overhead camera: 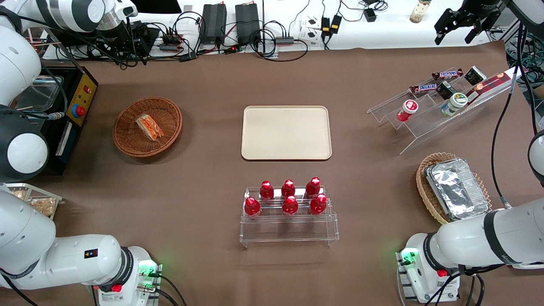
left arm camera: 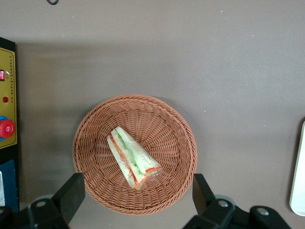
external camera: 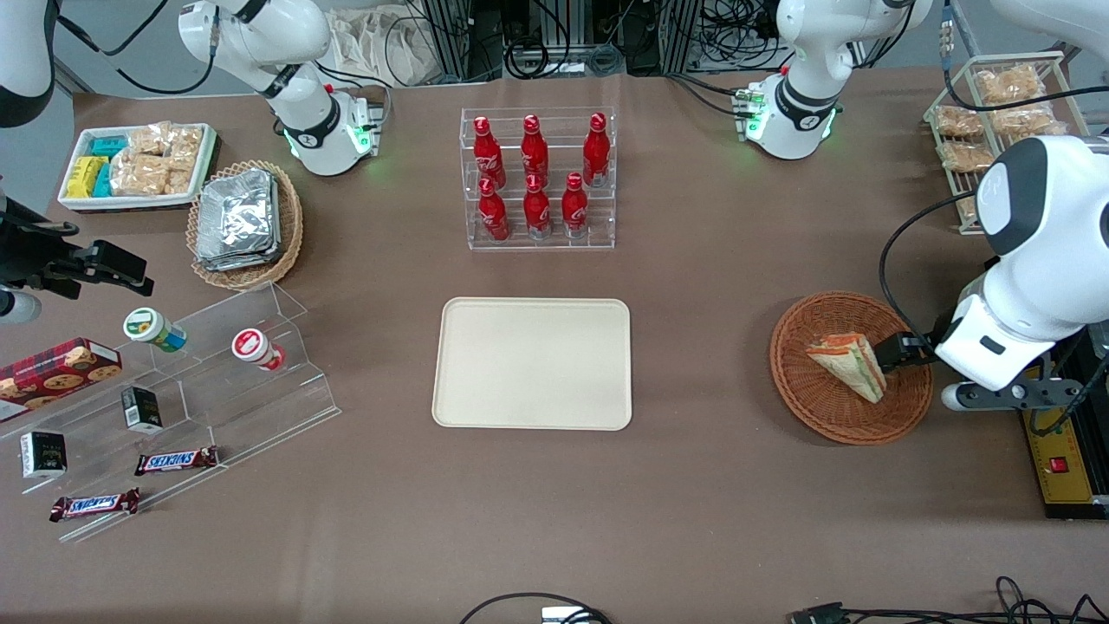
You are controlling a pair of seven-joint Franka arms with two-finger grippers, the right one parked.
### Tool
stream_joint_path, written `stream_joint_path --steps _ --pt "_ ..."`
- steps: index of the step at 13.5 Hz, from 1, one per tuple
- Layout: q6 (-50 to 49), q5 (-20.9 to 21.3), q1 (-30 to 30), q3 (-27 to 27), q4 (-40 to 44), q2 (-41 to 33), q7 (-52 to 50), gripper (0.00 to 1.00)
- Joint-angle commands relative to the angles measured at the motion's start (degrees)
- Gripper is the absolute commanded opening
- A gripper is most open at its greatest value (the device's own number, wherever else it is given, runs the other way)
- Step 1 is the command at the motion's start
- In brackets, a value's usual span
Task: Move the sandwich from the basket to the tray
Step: 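Lower the open left gripper over the wrapped sandwich in the basket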
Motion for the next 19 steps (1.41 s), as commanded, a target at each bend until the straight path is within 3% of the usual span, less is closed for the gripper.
stream_joint_path --steps 1,13,19 --pt "-1.37 0.88 -0.08 -0.26 1.81 0.76 0.30 1.00" --pt "-2.51 0.88 0.18 -0.26 0.93 1.99 -0.48 1.00" --pt "-1.81 0.27 1.14 -0.08 -4.86 2.34 -15.93 1.00"
